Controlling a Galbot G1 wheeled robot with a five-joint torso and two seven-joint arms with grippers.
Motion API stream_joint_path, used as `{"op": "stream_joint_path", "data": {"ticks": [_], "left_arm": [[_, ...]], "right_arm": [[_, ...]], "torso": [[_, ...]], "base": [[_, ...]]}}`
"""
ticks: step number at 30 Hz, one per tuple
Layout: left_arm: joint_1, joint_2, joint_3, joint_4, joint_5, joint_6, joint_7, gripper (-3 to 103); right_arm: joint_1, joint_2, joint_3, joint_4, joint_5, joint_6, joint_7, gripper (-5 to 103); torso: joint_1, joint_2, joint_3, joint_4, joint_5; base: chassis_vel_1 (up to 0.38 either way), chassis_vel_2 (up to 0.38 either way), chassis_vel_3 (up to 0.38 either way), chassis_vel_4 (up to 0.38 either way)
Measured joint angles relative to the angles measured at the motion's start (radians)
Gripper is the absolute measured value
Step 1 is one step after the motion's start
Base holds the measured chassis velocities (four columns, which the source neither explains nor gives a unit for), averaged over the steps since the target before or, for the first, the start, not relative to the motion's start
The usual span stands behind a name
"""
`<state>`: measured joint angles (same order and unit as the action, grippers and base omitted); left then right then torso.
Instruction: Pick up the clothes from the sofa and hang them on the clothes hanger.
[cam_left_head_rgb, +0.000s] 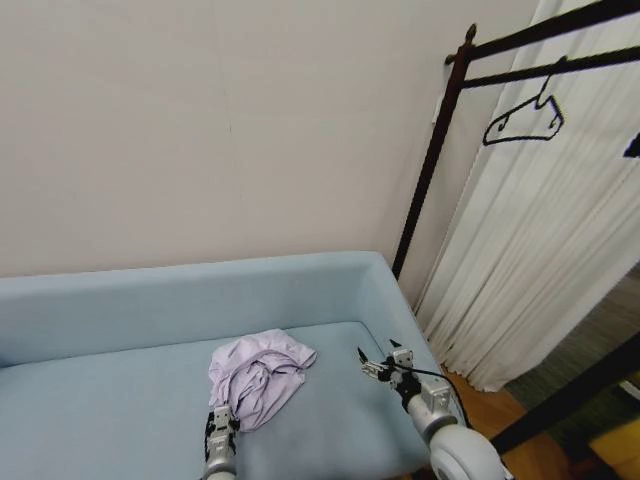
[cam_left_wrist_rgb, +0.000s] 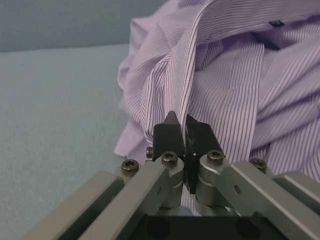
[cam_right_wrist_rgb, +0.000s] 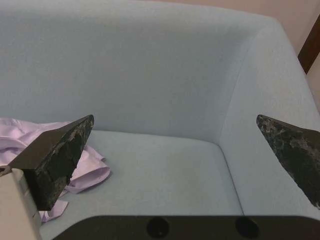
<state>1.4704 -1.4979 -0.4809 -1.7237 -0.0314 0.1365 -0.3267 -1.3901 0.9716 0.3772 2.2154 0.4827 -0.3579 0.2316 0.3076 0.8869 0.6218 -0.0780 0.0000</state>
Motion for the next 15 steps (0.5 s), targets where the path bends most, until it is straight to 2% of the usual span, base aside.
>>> {"op": "stream_joint_path", "data": {"ticks": [4, 5, 7, 8, 10, 12, 13, 15], "left_arm": [[-0.001, 0.022, -0.009, -0.037, -0.011, 0.002, 0.0, 1], [-0.001, 0.037, -0.016, -0.068, -0.021, 0.013, 0.0, 1], [-0.001, 0.05, -0.022, -0.088, -0.027, 0.022, 0.0, 1], [-0.001, 0.05, -0.022, -0.088, -0.027, 0.022, 0.0, 1], [-0.003, 0.069, -0.026, -0.105, -0.033, 0.029, -0.001, 1], [-0.005, 0.078, -0.026, -0.111, -0.036, 0.032, -0.001, 1], [-0.005, 0.078, -0.026, -0.111, -0.036, 0.032, -0.001, 1], [-0.01, 0.093, -0.025, -0.119, -0.049, 0.043, -0.001, 1]], "right_arm": [[0.07, -0.055, -0.055, -0.023, 0.057, -0.013, 0.019, 100], [0.143, -0.088, -0.115, -0.06, 0.094, -0.022, 0.023, 100], [0.227, -0.104, -0.185, -0.107, 0.14, -0.028, 0.03, 100], [0.227, -0.104, -0.185, -0.107, 0.14, -0.028, 0.03, 100], [0.36, -0.107, -0.31, -0.192, 0.228, -0.033, 0.032, 100], [0.432, -0.094, -0.386, -0.246, 0.264, -0.034, 0.031, 100], [0.432, -0.094, -0.386, -0.246, 0.264, -0.034, 0.031, 100], [0.544, -0.052, -0.505, -0.343, 0.289, -0.032, 0.024, 100]], "torso": [[0.0, 0.0, 0.0, 0.0, 0.0], [0.0, 0.0, 0.0, 0.0, -0.0002], [0.0, 0.0, 0.0, 0.0001, 0.0], [0.0, 0.0, 0.0, 0.0001, 0.0], [0.0, 0.0, 0.0, 0.0004, -0.0001], [0.0, 0.0, 0.0, 0.0004, -0.0002], [0.0, 0.0, 0.0, 0.0004, -0.0002], [0.0, 0.0, 0.0, 0.0003, -0.0001]], "base": [[0.0, 0.0, 0.0, 0.0], [0.0, 0.0, 0.0, 0.0], [0.0, 0.0, 0.0, 0.0], [0.0, 0.0, 0.0, 0.0], [0.0, 0.0, 0.0, 0.0], [0.0, 0.0, 0.0, 0.0], [0.0, 0.0, 0.0, 0.0], [0.0, 0.0, 0.0, 0.0]]}}
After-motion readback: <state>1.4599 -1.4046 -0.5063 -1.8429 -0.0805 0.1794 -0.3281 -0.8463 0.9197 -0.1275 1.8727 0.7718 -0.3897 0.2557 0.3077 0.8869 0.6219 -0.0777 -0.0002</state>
